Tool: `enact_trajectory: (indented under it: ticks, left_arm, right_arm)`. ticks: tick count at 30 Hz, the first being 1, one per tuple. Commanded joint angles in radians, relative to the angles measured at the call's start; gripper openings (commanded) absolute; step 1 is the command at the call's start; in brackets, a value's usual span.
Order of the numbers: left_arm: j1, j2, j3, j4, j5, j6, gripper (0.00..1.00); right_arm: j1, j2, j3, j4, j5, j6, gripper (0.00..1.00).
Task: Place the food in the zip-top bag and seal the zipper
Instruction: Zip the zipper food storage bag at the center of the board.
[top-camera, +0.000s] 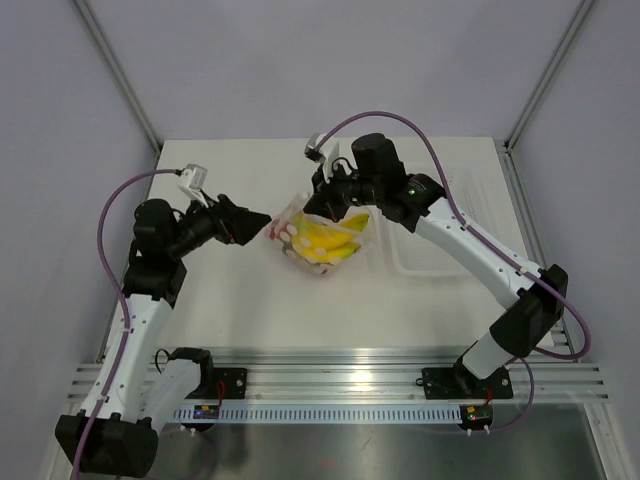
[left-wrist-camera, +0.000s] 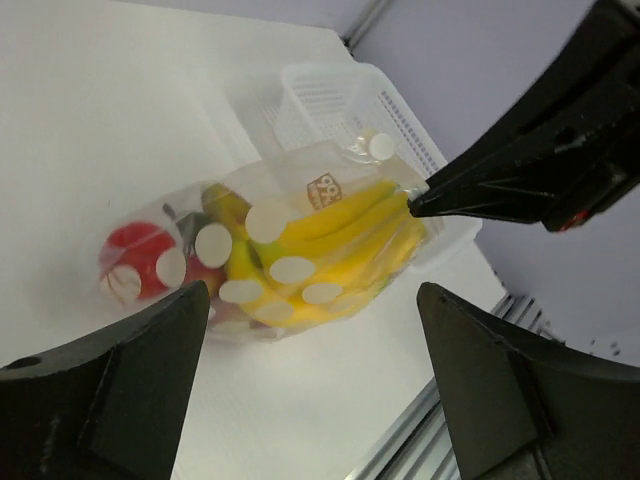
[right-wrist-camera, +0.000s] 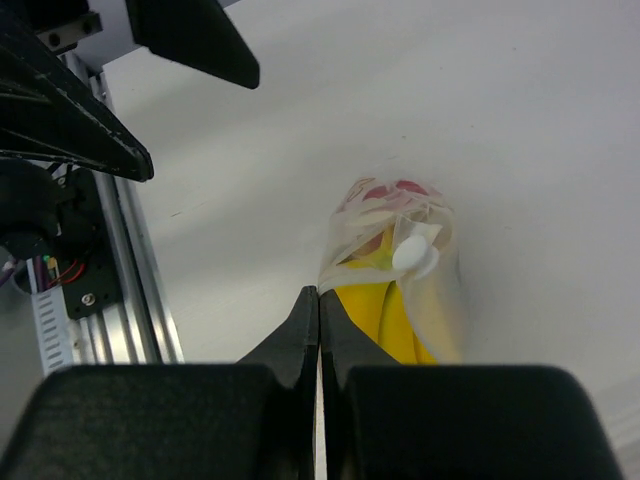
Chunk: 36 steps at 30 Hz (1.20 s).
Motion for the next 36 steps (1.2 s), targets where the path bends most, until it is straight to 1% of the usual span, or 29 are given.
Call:
enact_trajectory:
  ticks: [1,2,3,4,5,6,7,8,13,16,18,20,22,25,26,27,29,31,32,34,36]
  left_arm:
    - [0.002,0.065,0.095,0.111,0.275,0.268,0.88]
    - [0.002,0.094,0.13,0.005,0.307,0.319,0.88]
    - [0.002,0.119,0.164,-0.054,0.324,0.364,0.86]
    - [0.002,0.149,0.214,-0.106,0.387,0.467,0.84]
    - [0.002,0.189,0.23,-0.19,0.401,0.503,0.82]
    - [0.002,0.208,0.239,-0.221,0.401,0.54,0.82]
    - [0.002,0.22,0.241,-0.245,0.442,0.598,0.83]
    - [0.002,0.226,0.23,-0.257,0.446,0.612,0.83]
    - [0.004,0.205,0.164,-0.214,0.502,0.64,0.84]
    - [0.001,0.193,0.13,-0.199,0.5,0.64,0.84]
    - [-0.004,0.19,0.103,-0.153,0.522,0.604,0.84]
    - [-0.013,0.196,0.087,-0.109,0.506,0.59,0.84]
    - [-0.024,0.228,0.087,-0.093,0.509,0.579,0.84]
    - [-0.03,0.274,0.092,-0.021,0.544,0.516,0.82]
    - [-0.031,0.278,0.09,0.029,0.546,0.511,0.82]
    - [-0.033,0.282,0.092,0.039,0.543,0.483,0.82]
    - [-0.033,0.291,0.103,0.057,0.539,0.476,0.82]
    - [-0.047,0.312,0.118,0.074,0.542,0.462,0.79]
    - [-0.047,0.312,0.126,0.082,0.544,0.453,0.79]
    - [-0.057,0.335,0.138,0.111,0.564,0.42,0.74]
    - [-0.073,0.347,0.156,0.111,0.567,0.419,0.68]
  right_arm:
    - [-0.003,-0.022,0.043,-0.002,-0.158,-0.021,0.0]
    - [-0.003,-0.027,0.034,-0.001,-0.166,-0.018,0.0]
    - [-0.005,-0.031,0.011,0.008,-0.17,-0.015,0.0]
    - [-0.003,-0.036,0.002,0.008,-0.196,-0.016,0.0]
    - [-0.003,-0.05,-0.009,0.01,-0.205,-0.016,0.0]
    - [-0.003,-0.054,-0.033,0.021,-0.21,-0.013,0.0]
    - [-0.003,-0.06,-0.043,0.027,-0.212,-0.012,0.0]
    - [-0.003,-0.066,-0.047,0.024,-0.218,-0.016,0.0]
    - [-0.003,-0.074,-0.07,0.013,-0.219,-0.012,0.0]
    - [-0.003,-0.07,-0.076,0.021,-0.218,-0.009,0.0]
    - [-0.003,-0.068,-0.073,0.024,-0.221,-0.007,0.0]
    - [-0.003,-0.067,-0.072,0.027,-0.227,-0.006,0.0]
    - [-0.003,-0.065,-0.07,0.028,-0.239,-0.007,0.0]
    - [-0.003,-0.06,-0.07,0.025,-0.248,-0.009,0.0]
    - [-0.003,-0.059,-0.067,0.021,-0.251,-0.01,0.0]
    - [-0.003,-0.057,-0.064,0.016,-0.253,-0.012,0.0]
    - [-0.005,-0.053,-0.061,0.013,-0.256,-0.012,0.0]
    - [-0.003,-0.05,-0.059,0.015,-0.262,-0.01,0.0]
    - [-0.003,-0.048,-0.059,0.015,-0.265,-0.009,0.0]
    - [-0.003,-0.042,-0.055,0.018,-0.267,-0.003,0.0]
    - [-0.003,-0.04,-0.05,0.016,-0.268,-0.001,0.0]
